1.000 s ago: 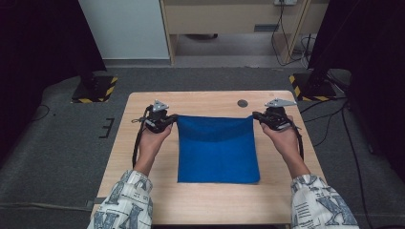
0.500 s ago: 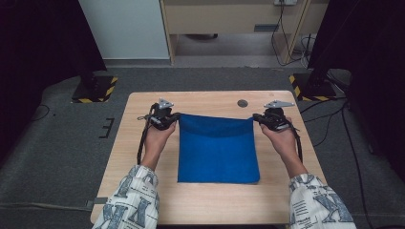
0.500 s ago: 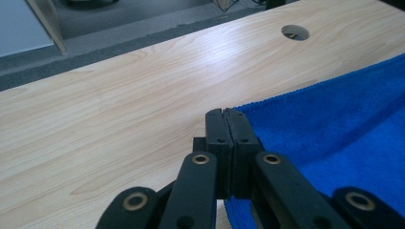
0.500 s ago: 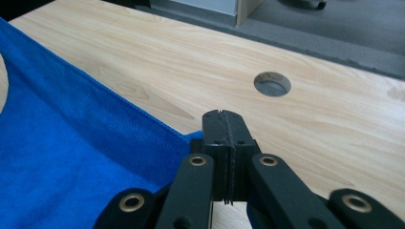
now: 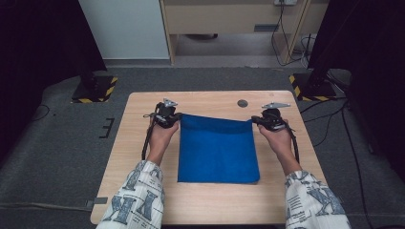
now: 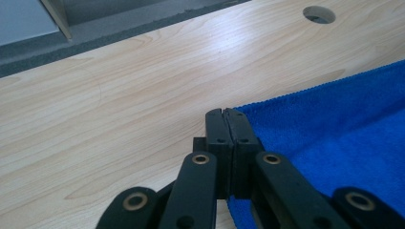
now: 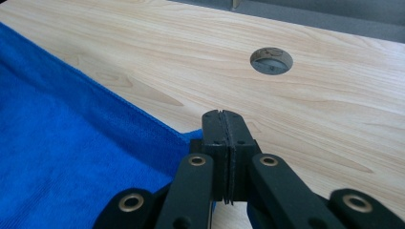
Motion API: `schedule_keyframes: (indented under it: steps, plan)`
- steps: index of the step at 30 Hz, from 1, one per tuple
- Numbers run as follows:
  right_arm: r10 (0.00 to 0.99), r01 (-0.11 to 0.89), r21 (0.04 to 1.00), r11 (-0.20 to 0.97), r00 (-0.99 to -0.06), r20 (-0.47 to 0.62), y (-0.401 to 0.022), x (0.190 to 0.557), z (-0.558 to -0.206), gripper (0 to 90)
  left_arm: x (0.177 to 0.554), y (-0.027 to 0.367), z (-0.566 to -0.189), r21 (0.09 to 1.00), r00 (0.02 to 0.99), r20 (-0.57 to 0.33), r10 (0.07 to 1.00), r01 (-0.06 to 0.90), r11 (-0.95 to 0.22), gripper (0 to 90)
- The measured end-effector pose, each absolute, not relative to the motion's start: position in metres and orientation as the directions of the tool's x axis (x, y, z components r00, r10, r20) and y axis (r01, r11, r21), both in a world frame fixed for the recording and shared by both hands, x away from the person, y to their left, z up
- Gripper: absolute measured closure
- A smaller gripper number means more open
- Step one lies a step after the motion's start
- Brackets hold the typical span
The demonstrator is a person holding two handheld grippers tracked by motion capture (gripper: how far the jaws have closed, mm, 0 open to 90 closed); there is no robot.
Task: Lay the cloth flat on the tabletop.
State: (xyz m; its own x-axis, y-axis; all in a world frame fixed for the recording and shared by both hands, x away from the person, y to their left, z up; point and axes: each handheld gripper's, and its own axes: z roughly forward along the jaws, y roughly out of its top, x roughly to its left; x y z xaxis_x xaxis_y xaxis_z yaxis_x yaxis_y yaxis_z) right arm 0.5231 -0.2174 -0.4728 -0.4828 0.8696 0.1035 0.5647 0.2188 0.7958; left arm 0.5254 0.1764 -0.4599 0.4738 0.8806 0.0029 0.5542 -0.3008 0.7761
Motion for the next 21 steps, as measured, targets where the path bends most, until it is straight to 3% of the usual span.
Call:
schedule_keyframes:
  steps: [7,15,17,20,21]
  plan:
    - [0.879,0.583,0.793,0.177,-0.457,0.140,-0.210,0.531,-0.477,89.5,0.535,0.179,-0.467,0.767,0.462,0.005,0.887,0.567,-0.300,89.1]
    - [0.900,0.601,0.774,0.198,-0.425,0.100,-0.203,0.538,-0.484,87.2,0.541,0.177,-0.474,0.758,0.462,0.004,0.887,0.577,-0.304,88.1]
    - [0.911,0.605,0.777,0.172,-0.398,0.109,-0.203,0.541,-0.487,74.6,0.544,0.178,-0.476,0.764,0.446,0.014,0.895,0.573,-0.297,82.5]
    - [0.922,0.564,0.819,0.106,-0.365,0.132,-0.206,0.545,-0.489,54.2,0.548,0.183,-0.476,0.788,0.402,0.007,0.916,0.562,-0.252,53.2]
    - [0.928,0.549,0.830,0.096,-0.350,0.125,-0.207,0.545,-0.487,50.0,0.548,0.184,-0.474,0.795,0.399,-0.002,0.917,0.557,-0.240,52.0]
